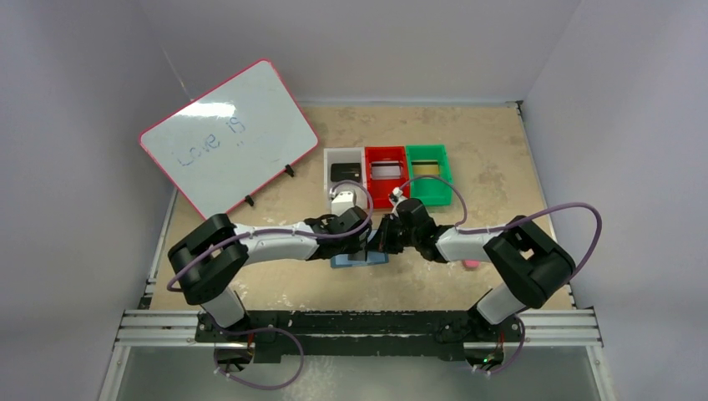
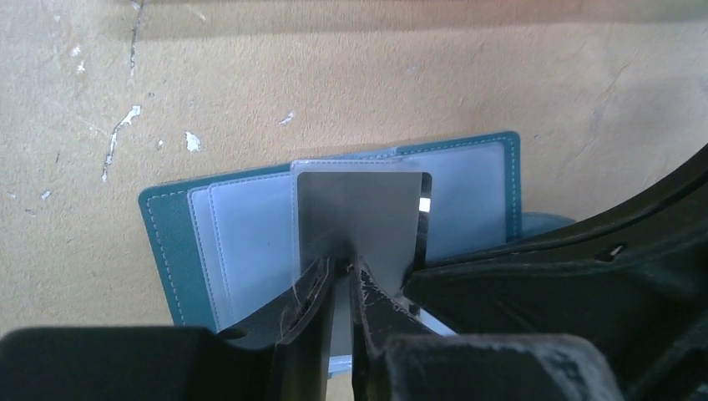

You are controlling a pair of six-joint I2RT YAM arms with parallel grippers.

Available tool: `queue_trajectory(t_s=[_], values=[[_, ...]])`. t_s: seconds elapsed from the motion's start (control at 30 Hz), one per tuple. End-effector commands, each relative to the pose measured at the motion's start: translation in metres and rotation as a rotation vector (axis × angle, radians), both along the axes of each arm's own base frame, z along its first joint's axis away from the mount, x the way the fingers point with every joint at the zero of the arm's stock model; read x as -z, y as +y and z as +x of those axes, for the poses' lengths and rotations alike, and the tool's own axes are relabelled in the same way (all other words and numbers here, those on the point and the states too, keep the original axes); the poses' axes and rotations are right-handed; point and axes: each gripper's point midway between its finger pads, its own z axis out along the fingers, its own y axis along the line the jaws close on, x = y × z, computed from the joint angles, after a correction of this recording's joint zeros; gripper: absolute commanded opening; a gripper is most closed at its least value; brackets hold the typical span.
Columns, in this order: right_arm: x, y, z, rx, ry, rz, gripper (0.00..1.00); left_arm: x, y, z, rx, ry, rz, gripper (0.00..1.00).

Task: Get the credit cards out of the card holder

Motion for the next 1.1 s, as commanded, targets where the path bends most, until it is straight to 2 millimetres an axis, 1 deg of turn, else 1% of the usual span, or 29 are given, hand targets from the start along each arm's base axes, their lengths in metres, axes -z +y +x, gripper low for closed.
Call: queue_trajectory(t_s=[0.0, 0.13, 0.2, 0.37, 0.43, 0.53, 0.77, 0.9, 1.07], values=[[0.008, -0.01, 0.002, 0.007, -0.015, -0.058, 0.0, 0.023, 0.02, -0.007, -0.043, 0.039, 0.069, 0.11], [0.004, -0.013, 0.004, 0.003, -0.032, -0.073, 0.0, 0.04, 0.048, -0.016, -0.078, 0.052, 0.163, 0.09], [0.001, -0.012, 0.003, -0.005, -0.033, -0.06, 0.0, 0.046, 0.059, -0.02, -0.092, 0.055, 0.198, 0.08], [-0.008, -0.012, 0.001, -0.016, -0.033, 0.033, 0.0, 0.056, 0.069, -0.028, -0.101, 0.063, 0.232, 0.06], [-0.01, -0.014, 0.001, -0.008, -0.03, 0.065, 0.0, 0.058, 0.069, -0.03, -0.103, 0.061, 0.234, 0.06], [-0.011, -0.015, 0.0, -0.016, -0.021, 0.097, 0.0, 0.058, 0.065, -0.029, -0.095, 0.056, 0.224, 0.05], [-0.007, -0.024, 0.0, 0.004, -0.011, 0.087, 0.0, 0.059, 0.063, -0.03, -0.085, 0.054, 0.243, 0.04], [-0.01, -0.02, 0.002, -0.004, -0.021, 0.104, 0.0, 0.056, 0.057, -0.03, -0.068, 0.048, 0.224, 0.04], [-0.013, -0.013, 0.01, 0.023, -0.027, 0.158, 0.13, 0.051, 0.048, -0.028, -0.047, 0.046, 0.193, 0.04]])
